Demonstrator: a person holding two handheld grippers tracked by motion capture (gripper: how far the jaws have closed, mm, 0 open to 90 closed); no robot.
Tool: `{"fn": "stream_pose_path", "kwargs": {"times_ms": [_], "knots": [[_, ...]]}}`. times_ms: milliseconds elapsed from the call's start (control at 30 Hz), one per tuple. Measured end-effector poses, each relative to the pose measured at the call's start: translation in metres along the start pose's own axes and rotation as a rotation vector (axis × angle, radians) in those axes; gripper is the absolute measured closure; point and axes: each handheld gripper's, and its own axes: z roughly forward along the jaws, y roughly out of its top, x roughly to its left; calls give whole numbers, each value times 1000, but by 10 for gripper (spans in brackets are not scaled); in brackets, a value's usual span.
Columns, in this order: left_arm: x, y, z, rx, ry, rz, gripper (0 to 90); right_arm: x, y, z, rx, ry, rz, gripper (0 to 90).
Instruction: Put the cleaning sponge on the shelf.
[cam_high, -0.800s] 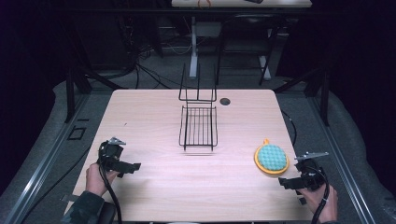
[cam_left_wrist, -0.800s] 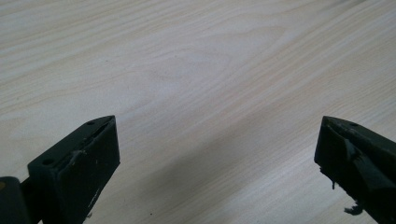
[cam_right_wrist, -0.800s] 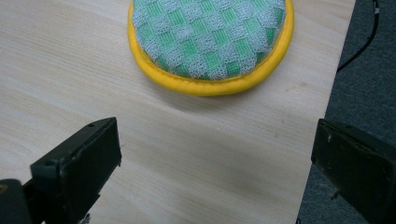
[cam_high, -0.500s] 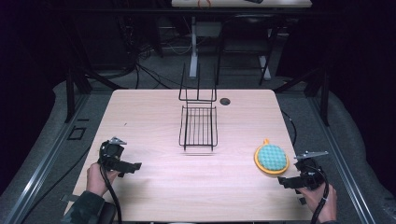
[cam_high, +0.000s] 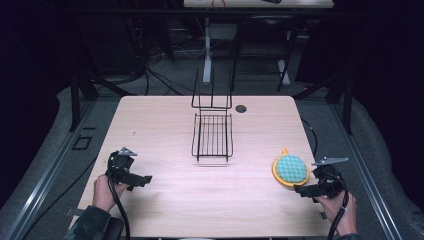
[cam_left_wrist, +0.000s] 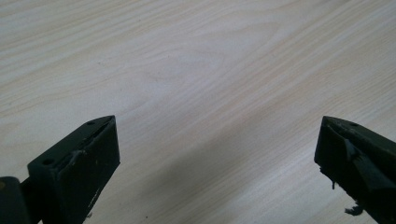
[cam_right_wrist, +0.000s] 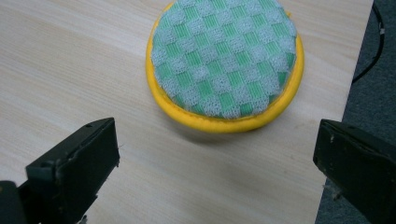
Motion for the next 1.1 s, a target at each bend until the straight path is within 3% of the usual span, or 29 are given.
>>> {"fn": "stream_pose_path", "kwargs": {"times_ms": [267,467,1100], "knots": [[-1,2,2,12,2,10,0,1,8,6,0,-1,-21,0],[-2,2,3,19,2,12,0,-5,14,7,-22,2,-6,0],[-4,3,5,29,7,17,0,-17,29,25,-1,6,5,0]]}}
